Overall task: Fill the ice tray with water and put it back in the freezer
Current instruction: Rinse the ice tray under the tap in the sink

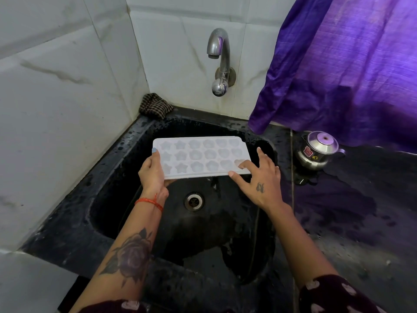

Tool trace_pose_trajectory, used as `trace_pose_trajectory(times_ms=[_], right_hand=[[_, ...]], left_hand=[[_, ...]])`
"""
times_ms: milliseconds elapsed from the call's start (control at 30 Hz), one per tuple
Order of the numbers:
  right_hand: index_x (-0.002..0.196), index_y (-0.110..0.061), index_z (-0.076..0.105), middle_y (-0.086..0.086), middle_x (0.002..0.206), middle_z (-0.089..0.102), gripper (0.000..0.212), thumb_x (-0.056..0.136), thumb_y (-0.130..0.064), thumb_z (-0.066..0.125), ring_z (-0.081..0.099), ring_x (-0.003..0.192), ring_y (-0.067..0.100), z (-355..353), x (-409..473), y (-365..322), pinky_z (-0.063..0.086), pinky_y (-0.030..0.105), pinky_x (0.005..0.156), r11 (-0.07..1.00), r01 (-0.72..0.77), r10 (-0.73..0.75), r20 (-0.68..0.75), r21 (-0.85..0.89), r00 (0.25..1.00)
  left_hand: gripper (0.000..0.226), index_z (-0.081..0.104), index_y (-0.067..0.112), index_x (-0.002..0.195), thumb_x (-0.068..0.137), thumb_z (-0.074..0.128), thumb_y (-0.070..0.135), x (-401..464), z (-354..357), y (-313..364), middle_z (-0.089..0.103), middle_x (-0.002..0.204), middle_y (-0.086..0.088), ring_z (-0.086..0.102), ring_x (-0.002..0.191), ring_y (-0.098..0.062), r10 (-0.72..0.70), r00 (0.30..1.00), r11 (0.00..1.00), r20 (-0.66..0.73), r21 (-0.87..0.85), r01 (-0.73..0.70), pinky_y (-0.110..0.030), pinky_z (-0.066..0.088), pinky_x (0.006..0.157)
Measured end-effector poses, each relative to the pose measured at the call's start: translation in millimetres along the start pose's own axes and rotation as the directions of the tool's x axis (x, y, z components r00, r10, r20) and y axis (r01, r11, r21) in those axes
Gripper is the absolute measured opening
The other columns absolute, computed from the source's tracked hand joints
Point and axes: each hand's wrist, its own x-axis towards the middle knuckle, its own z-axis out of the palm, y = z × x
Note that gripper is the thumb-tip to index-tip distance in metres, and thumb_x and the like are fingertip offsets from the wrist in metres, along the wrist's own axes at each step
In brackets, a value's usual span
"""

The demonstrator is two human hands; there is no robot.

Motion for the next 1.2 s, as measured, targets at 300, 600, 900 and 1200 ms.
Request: trace_pose_trajectory(times_ms=[300, 600, 900, 1200], right_hand=[[0.119, -0.037, 0.062, 0.007, 0.161, 0.010, 0.040, 0.086, -0.058, 0.055, 0.007, 0.147, 0.028, -2.9, 0.8, -3.9, 0.008, 0.054, 0.117, 0.999, 0.008, -0.010, 0.055, 0.031, 0.998], [0.122, -0.036, 0.059, 0.008, 0.161, 0.009, 0.044, 0.085, -0.061, 0.054, 0.008, 0.147, 0.030, -2.9, 0.2, -7.0, 0.009, 0.055, 0.117, 1.000, -0.022, 0.023, 0.046, -0.022, 0.999], [0.107, -0.029, 0.064, 0.011, 0.159, 0.016, 0.023, 0.090, -0.043, 0.060, 0.014, 0.146, 0.031, -2.0, -2.4, -14.3, 0.014, 0.054, 0.116, 0.983, 0.112, -0.106, -0.050, 0.149, 0.993], [0.117, -0.042, 0.063, 0.005, 0.162, 0.004, 0.028, 0.095, -0.048, 0.047, 0.000, 0.148, 0.027, -0.8, -0.7, -22.2, 0.002, 0.054, 0.118, 0.988, 0.073, -0.088, 0.112, 0.133, 0.990]], left_hand=[[0.025, 0.055, 0.024, 0.076, 0.095, 0.051, 0.041, -1.4, -1.3, 2.8, 0.064, 0.083, 0.002, 0.064, 0.075, -0.015, 0.027, 1.000, 1.000, -0.012, 0.009, -0.027, -0.035, 0.057, 0.063], [0.023, 0.057, 0.023, 0.080, 0.095, 0.051, 0.039, -3.5, -2.0, 2.7, 0.065, 0.087, 0.002, 0.065, 0.078, -0.015, 0.028, 1.000, 1.000, -0.001, -0.002, -0.028, -0.033, 0.056, 0.058], [0.025, 0.055, 0.023, 0.077, 0.095, 0.051, 0.040, -4.3, -3.0, -0.1, 0.064, 0.083, 0.002, 0.064, 0.074, -0.014, 0.033, 0.999, 0.999, -0.007, 0.017, -0.033, -0.032, 0.057, 0.059], [0.024, 0.057, 0.023, 0.078, 0.094, 0.052, 0.041, -1.8, -1.7, 1.5, 0.065, 0.087, 0.001, 0.065, 0.077, -0.016, 0.018, 1.000, 1.000, 0.006, 0.004, -0.018, -0.037, 0.058, 0.066]])
